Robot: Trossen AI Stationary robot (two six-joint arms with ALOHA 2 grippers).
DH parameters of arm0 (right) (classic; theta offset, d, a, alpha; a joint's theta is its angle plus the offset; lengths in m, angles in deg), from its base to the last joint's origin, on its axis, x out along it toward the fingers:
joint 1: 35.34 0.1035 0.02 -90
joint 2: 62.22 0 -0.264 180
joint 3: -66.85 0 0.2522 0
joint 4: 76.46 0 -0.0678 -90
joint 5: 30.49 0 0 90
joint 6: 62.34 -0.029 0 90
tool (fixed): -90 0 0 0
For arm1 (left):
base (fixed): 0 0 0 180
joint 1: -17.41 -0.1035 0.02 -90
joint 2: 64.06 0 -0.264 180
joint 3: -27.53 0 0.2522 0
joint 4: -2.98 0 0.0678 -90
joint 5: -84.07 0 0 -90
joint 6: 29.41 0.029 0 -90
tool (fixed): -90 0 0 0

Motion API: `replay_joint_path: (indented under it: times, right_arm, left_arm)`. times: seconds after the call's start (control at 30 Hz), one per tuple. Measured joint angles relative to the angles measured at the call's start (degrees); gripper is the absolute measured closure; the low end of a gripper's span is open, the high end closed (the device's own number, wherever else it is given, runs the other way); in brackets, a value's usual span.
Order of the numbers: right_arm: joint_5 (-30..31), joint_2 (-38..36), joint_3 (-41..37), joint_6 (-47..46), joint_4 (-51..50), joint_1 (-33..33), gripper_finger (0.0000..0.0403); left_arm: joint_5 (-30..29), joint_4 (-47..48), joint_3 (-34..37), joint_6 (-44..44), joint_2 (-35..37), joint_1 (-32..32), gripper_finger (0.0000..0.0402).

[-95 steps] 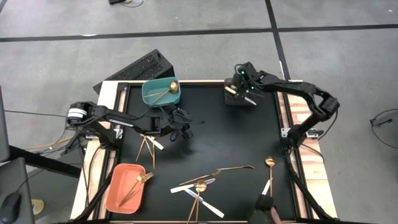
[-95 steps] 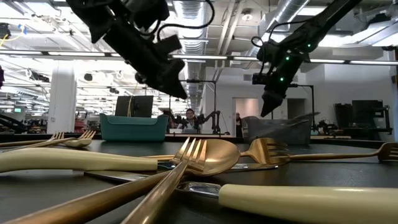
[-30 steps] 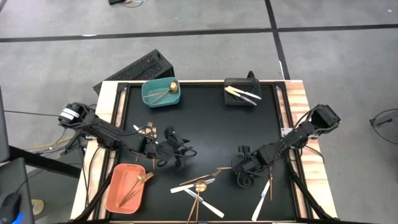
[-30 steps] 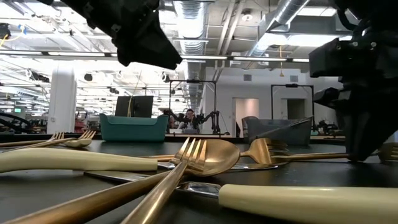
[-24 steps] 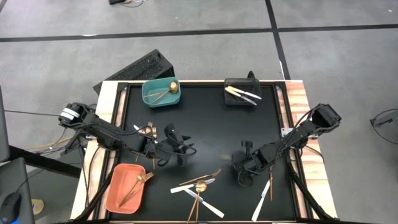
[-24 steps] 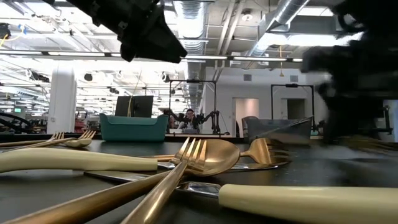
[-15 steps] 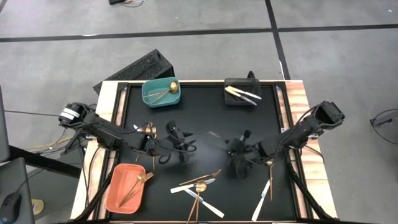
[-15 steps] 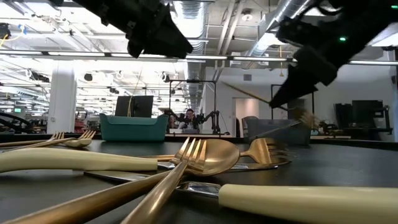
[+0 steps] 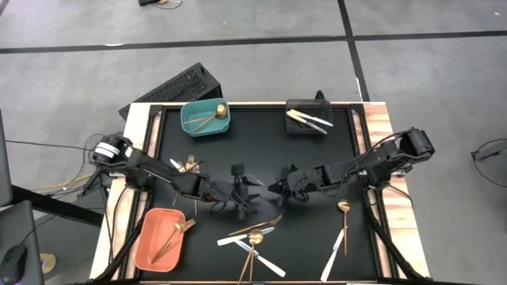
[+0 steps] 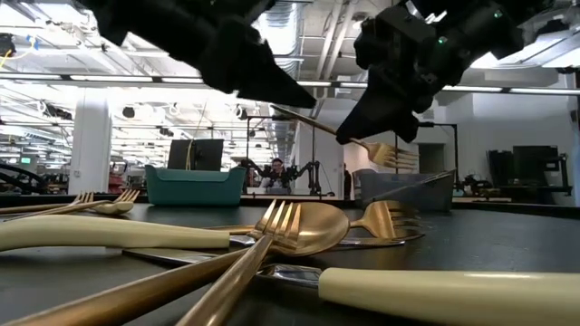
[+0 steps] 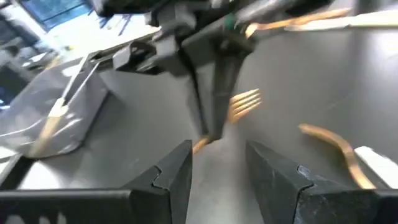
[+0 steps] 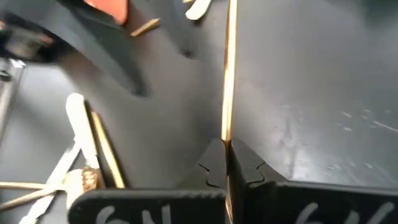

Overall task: Sort silverware by color (type)
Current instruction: Put the gold fork into the orange bin

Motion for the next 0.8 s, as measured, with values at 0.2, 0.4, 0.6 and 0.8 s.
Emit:
replay_joint_path:
  times: [0.2, 0.4, 0.6, 0.8]
  right_arm:
    - [-1.49, 0.00, 0.04, -1.32, -0.38, 0.20, 0.0397]
    - [-1.47, 0.00, -0.01, -1.27, -0.42, 0.22, 0.0397]
    - [-1.36, 0.00, 0.00, -1.23, 0.40, 0.24, 0.0396]
    - [-1.37, -0.11, 0.00, -0.76, 0.34, -0.07, 0.0395]
  left_arm:
    - [-5.89, 4.67, -3.72, 8.09, -4.14, -0.07, 0.0263]
    - [-9.88, 8.05, -7.31, 17.20, -7.71, 0.02, 0.0263]
    - [-14.60, 10.03, -9.39, 22.70, -8.85, 0.13, 0.0275]
    - [-12.73, 11.16, -9.39, 22.88, -8.85, 0.04, 0.0338]
